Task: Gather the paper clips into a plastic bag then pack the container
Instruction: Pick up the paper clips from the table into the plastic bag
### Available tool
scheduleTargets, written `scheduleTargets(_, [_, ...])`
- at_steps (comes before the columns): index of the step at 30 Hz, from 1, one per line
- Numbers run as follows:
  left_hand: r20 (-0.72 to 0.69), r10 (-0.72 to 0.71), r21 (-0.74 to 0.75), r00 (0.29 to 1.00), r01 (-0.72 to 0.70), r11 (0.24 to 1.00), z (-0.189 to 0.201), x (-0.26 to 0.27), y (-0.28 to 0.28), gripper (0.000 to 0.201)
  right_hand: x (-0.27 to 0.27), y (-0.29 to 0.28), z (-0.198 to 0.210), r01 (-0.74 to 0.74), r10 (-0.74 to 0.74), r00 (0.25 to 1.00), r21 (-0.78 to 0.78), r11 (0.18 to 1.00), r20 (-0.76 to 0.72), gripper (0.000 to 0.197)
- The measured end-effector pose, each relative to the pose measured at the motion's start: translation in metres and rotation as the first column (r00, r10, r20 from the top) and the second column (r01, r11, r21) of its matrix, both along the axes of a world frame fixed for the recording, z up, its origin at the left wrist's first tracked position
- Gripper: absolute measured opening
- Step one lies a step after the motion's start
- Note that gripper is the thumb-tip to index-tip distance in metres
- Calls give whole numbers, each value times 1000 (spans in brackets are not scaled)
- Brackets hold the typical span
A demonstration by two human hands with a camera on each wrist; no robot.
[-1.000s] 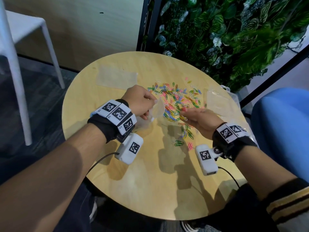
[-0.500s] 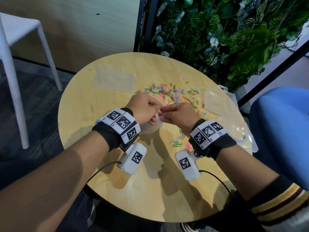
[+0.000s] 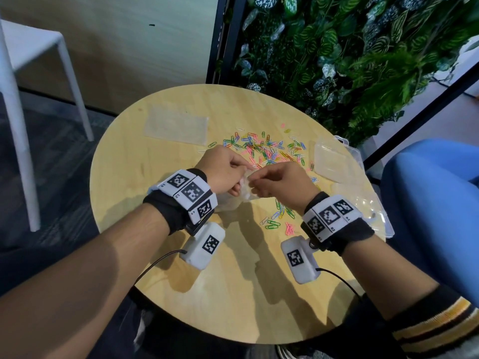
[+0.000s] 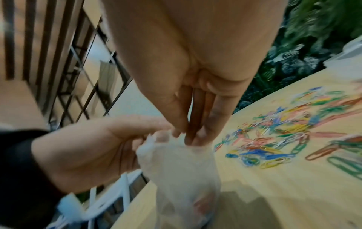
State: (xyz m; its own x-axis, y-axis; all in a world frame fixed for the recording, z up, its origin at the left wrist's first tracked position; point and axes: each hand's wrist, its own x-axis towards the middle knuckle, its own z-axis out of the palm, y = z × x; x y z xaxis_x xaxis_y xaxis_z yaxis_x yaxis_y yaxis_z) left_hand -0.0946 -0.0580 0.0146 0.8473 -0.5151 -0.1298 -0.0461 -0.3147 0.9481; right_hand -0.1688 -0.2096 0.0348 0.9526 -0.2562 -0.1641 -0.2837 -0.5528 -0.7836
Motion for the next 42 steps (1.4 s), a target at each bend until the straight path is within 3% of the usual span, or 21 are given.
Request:
scheduleTargets(1, [22, 9, 8, 1000, -9, 1000, 2, 2, 2, 20, -4, -8, 0, 78, -79, 997, 37, 996, 16, 14])
scheduleTargets(3, [63, 11, 31, 998, -13, 999, 5, 6, 7, 21, -15, -28, -6, 194, -197, 979, -58, 979, -47, 36])
scheduleTargets(6, [71, 7, 37, 997, -10, 999, 5, 10, 10, 23, -42, -53, -23, 260, -347, 870, -270, 927, -352, 90])
scheduleTargets(8, [78, 8, 46, 997, -11, 999, 5, 11, 11, 23, -55, -60, -41, 285, -390, 790, -280, 917, -472, 107])
scheduleTargets(11, [91, -1, 53, 996, -4, 999, 5, 8, 10, 21, -58, -57, -63, 75, -291, 752, -361, 930, -592, 127])
scheduleTargets(13, [96, -5, 53, 995, 0, 999, 4, 6, 9, 21, -51, -50, -68, 7, -306, 785, -486, 874, -538, 119])
scheduleTargets(15, [101, -6, 58, 995, 0, 998, 3, 6, 8, 22, -39, -42, -69, 61, -341, 817, -518, 853, -465, 111])
scheduleTargets(18, [107, -2, 71, 994, -5, 997, 2, 6, 8, 25, -11, -38, -73, 126, -359, 836, -492, 862, -416, 102])
scheduleTargets(26, [92, 12, 59, 996, -18, 998, -1, 12, 12, 24, 34, -50, -77, 280, -419, 882, -474, 835, -217, 53])
scheduleTargets(30, [87, 3, 77, 996, -10, 997, 0, 17, 12, 24, 41, -47, -78, 261, -368, 923, -518, 814, -114, 20])
scheduleTargets(34, [84, 1, 89, 996, -9, 996, 2, 16, 8, 25, 38, -55, -71, 190, -319, 937, -558, 808, -143, 14])
scheduleTargets(36, [78, 0, 89, 997, -7, 996, 2, 14, 6, 25, 32, -65, -68, 239, -353, 923, -492, 837, -151, 11])
scheduleTargets(39, [75, -1, 90, 997, -6, 996, 5, 11, 2, 23, 16, -82, -64, 416, -465, 867, -252, 874, -179, 7])
scheduleTargets(42, [74, -13, 91, 997, 6, 996, 6, 6, -4, 20, 2, -95, -64, 596, -552, 788, 118, 794, -272, 7])
